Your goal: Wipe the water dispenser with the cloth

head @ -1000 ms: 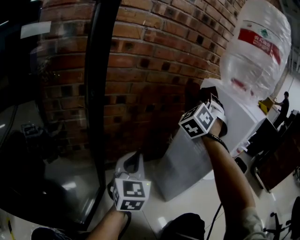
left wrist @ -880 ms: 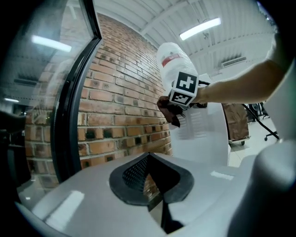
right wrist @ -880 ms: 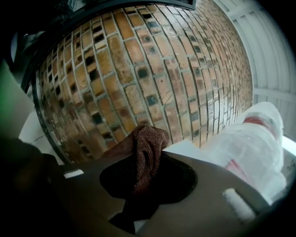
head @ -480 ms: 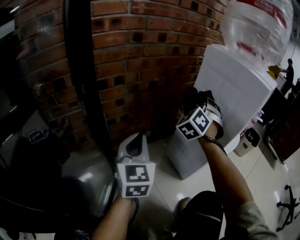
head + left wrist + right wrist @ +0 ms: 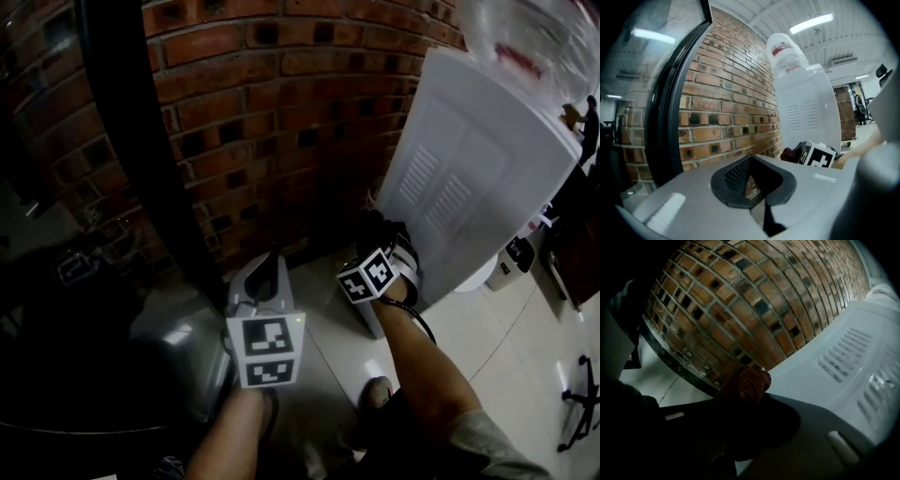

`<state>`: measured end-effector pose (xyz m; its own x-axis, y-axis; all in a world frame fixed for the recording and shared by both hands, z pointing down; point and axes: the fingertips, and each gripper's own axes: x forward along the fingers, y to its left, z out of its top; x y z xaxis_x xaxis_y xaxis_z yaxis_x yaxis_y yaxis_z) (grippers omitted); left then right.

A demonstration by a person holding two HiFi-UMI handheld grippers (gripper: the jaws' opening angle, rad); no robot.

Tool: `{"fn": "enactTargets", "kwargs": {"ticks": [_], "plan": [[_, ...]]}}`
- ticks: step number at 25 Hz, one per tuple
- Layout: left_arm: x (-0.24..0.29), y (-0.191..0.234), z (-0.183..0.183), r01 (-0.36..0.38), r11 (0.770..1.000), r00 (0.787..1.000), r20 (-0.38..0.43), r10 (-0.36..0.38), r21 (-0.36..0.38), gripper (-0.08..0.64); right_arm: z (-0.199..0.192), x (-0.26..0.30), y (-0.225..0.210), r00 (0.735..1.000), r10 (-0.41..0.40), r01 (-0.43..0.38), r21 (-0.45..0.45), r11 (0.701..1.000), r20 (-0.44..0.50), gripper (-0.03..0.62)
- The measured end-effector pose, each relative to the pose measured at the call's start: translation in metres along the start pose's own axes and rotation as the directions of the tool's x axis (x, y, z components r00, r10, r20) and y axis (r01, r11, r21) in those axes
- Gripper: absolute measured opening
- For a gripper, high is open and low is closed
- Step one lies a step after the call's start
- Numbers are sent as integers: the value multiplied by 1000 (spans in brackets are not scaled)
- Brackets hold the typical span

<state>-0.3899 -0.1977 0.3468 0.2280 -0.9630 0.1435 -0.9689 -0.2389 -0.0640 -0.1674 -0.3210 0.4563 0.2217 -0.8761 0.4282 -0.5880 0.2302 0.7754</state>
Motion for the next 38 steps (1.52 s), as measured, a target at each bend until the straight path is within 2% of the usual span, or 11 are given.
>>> {"fn": "enactTargets", "kwargs": {"ticks": [3, 9, 15, 19, 22, 27, 31, 34, 38], "plan": [[4, -2, -5, 3, 1000, 1000, -11, -3, 2, 0, -21, 19, 31, 998, 51, -49, 42, 998, -34, 104], [11, -4, -22, 6, 1000, 999, -53, -5, 17, 0, -37, 44, 70, 990, 118, -103, 168, 980, -79, 103], [26, 3, -41, -13, 1000, 996, -91, 13, -1, 0, -76, 75, 123, 967, 217, -188, 204, 961, -131, 103], [30, -1, -55, 1, 1000, 991, -135, 2, 23, 0, -117, 91, 173, 949, 272, -244, 173, 954, -161, 101], [31, 0, -59, 7, 999, 989, -149, -2, 36, 0, -134, 99, 193, 934, 296, -263, 175, 949, -199, 101], [31, 9, -65, 1, 999, 985, -171, 7, 49, 0, -128, 102, 193, 926, 312, -260, 243, 935, -213, 101], [28, 12, -55, -12, 999, 988, -152, 19, 49, 0, -120, 92, 185, 935, 301, -259, 221, 940, -188, 101], [22, 8, -36, -11, 999, 993, -114, 17, 52, 0, -95, 76, 164, 954, 279, -252, 206, 946, -112, 101], [4, -3, -16, 3, 997, 997, -73, 2, 76, 0, -34, 27, 126, 965, 255, -262, 167, 950, 61, 102]]}}
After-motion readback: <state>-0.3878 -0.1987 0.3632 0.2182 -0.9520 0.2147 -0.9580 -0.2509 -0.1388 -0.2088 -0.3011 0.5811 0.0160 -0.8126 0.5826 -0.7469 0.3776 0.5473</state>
